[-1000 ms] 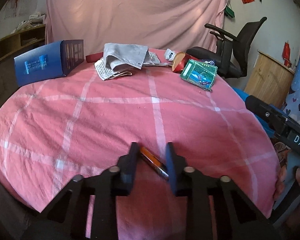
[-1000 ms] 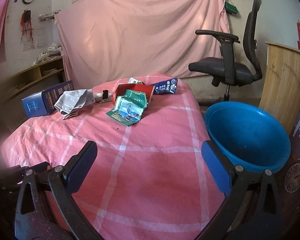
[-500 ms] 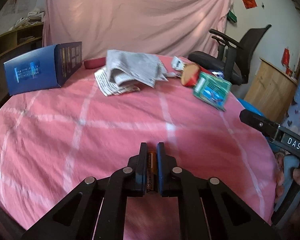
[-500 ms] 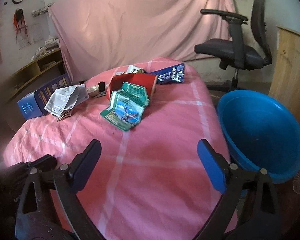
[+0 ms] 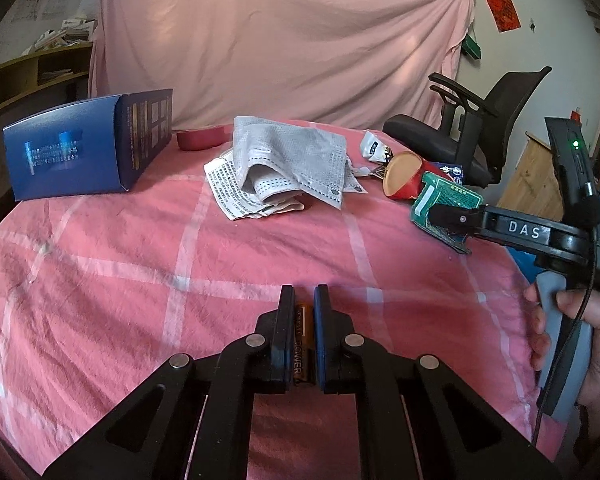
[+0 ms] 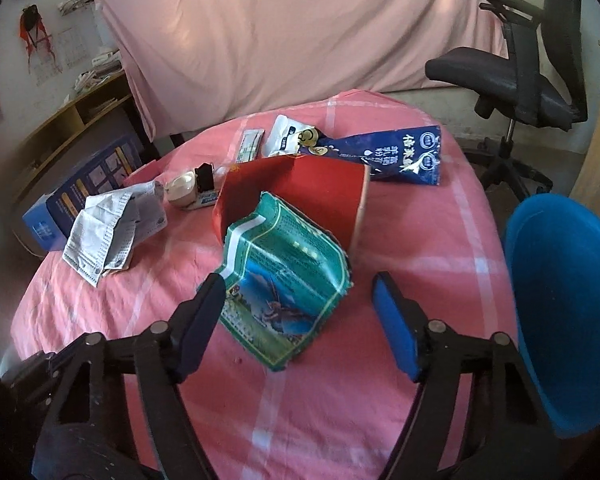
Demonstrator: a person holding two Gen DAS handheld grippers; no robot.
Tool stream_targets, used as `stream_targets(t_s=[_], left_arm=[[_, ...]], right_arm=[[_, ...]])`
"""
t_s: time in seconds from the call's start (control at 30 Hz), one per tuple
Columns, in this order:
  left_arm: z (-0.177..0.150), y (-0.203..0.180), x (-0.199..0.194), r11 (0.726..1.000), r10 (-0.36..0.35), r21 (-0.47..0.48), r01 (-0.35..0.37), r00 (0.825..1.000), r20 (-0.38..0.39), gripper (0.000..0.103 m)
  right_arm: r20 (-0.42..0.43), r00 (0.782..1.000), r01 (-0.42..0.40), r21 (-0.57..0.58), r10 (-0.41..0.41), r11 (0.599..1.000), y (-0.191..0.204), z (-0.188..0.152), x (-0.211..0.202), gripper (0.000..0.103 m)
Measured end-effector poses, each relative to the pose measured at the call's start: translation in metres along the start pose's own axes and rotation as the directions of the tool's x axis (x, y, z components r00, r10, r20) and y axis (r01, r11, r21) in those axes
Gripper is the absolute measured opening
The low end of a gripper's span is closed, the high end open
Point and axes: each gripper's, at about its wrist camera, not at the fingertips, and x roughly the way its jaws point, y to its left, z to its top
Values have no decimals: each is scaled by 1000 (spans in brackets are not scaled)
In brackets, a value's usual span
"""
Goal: Collect trash
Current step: 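Grasp the green snack wrapper with the right gripper while the left gripper holds the battery, then carry the battery and wrapper over the blue basin and open both grippers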
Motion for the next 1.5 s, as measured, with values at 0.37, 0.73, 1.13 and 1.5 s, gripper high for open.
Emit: stream_targets(t_s=[0.37, 0.73, 1.13, 1.5], left_arm=[[9, 0, -4, 1000, 18, -9, -18, 1000, 20, 7], [46, -37, -35, 999, -25, 43, 17, 978, 209, 7], [108, -151, -20, 943, -286, 257, 213, 910, 298, 7], [132, -242, 50, 867, -457, 291, 404, 878, 143, 7]], right_arm=[[41, 990, -137, 7, 137, 990, -3, -4, -10, 26], [399, 906, -143, -33, 144, 989, -17, -15, -89, 26], [646, 711, 245, 142, -277, 959, -73, -23, -157, 26], [458, 777, 277, 367, -431, 888, -160, -38, -157, 26]])
